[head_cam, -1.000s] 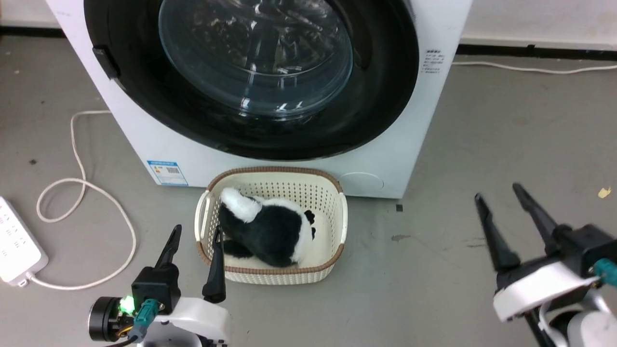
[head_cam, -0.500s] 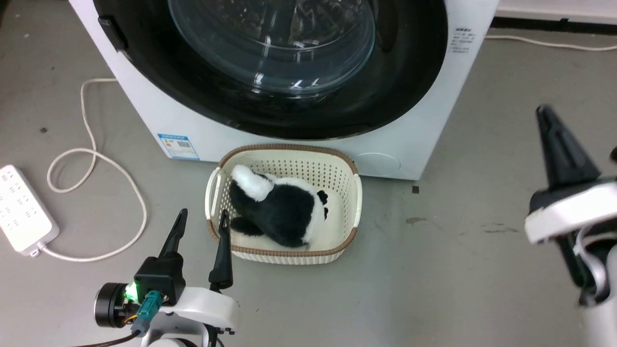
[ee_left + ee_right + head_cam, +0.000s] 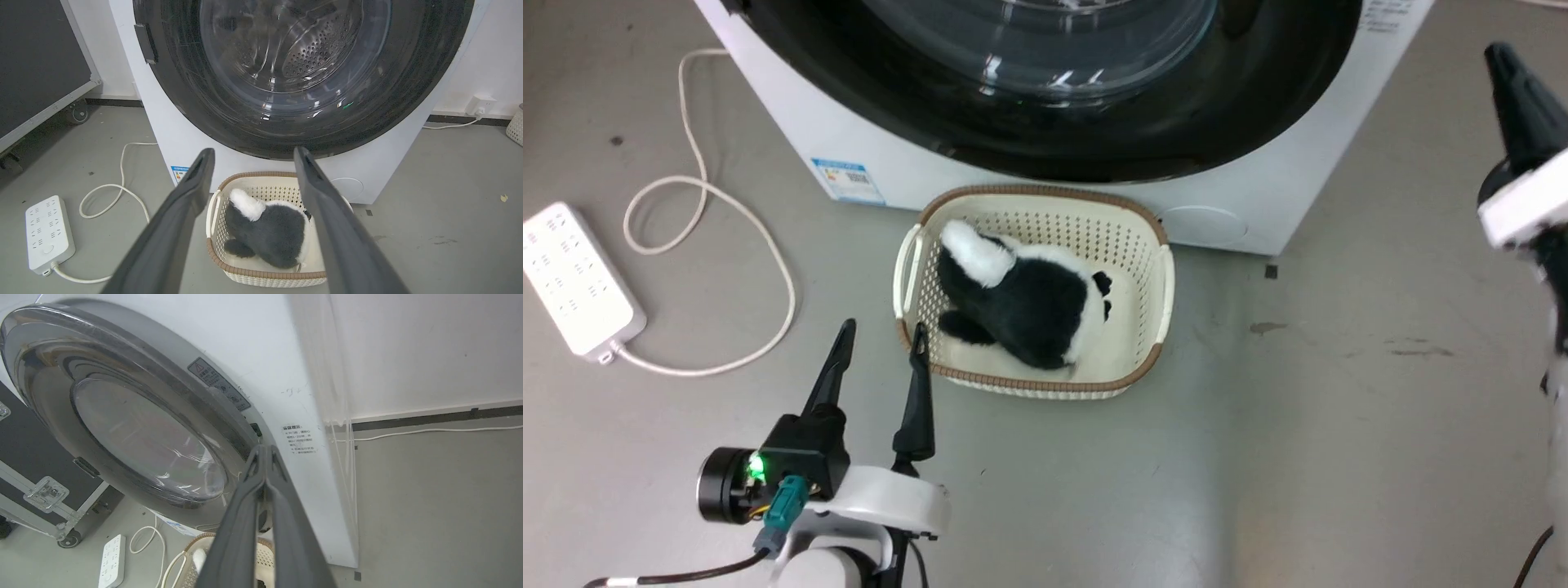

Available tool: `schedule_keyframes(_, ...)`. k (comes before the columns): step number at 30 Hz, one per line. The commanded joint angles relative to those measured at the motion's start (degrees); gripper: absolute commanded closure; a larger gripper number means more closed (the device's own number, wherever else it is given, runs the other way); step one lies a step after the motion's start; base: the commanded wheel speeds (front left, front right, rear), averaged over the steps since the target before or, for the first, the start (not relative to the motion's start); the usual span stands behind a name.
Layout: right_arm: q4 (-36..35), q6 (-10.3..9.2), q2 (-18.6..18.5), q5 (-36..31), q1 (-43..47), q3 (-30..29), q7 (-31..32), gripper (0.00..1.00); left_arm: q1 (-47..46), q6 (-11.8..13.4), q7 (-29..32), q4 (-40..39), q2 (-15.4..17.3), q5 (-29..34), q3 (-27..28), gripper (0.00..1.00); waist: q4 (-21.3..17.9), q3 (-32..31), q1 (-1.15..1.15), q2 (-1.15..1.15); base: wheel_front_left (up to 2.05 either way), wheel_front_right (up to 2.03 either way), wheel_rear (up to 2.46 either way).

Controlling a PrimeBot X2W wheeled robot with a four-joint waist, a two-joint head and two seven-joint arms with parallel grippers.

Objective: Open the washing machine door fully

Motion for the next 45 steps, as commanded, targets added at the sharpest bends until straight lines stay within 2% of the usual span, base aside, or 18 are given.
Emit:
schedule_keyframes(1,0.93,-0.03,0.04,1.27,-2.4,-0.54,0.65,1.0,-1.2,0.42,-0.54,-0.27,0.04,-0.4,-0.41,0.0,0.65,0.77,-0.01,-0.01,0.0,0.0,0.0)
schedule_keyframes(13,13.38,-0.04,0.5,8.5,-15.32,-7.14,9.74,1.0,-2.75,1.54,-1.97,0.21,0.05,-2.2,-2.69,0.0,3.88,3.62,-0.01,-0.01,0.0,0.0,0.0)
schedule_keyframes(17,18.73,-0.04,0.52,11.02,-19.65,-10.45,14.47,1.0,-3.13,1.99,-2.45,0.17,0.05,-2.78,-3.58,0.0,4.93,4.26,-0.01,-0.01,0.0,0.0,0.0)
schedule_keyframes(23,25.77,-0.05,-1.19,12.84,-25.61,-15.38,20.53,1.0,-3.13,2.79,-3.17,0.04,0.06,-3.67,-4.84,0.0,6.5,5.64,-0.01,-0.01,0.0,0.0,0.0)
schedule_keyframes(30,30.21,-0.05,-1.11,14.05,-31.5,-19.19,26.05,1.0,-3.47,3.29,-4.01,-0.01,0.06,-4.25,-5.64,0.0,7.78,7.64,-0.01,-0.01,0.0,0.0,0.0)
schedule_keyframes(39,32.26,-0.06,0.23,14.01,-36.77,-23.53,30.51,1.0,-4.94,4.23,-5.09,-0.08,0.07,-5.35,-7.45,0.0,9.21,9.52,-0.01,-0.01,0.0,0.0,0.0)
schedule_keyframes(45,33.71,-0.06,0.59,13.18,-37.96,-27.36,35.76,1.0,-5.58,4.74,-5.78,0.05,0.07,-5.84,-7.76,0.0,10.15,9.91,-0.01,-0.01,0.0,0.0,0.0)
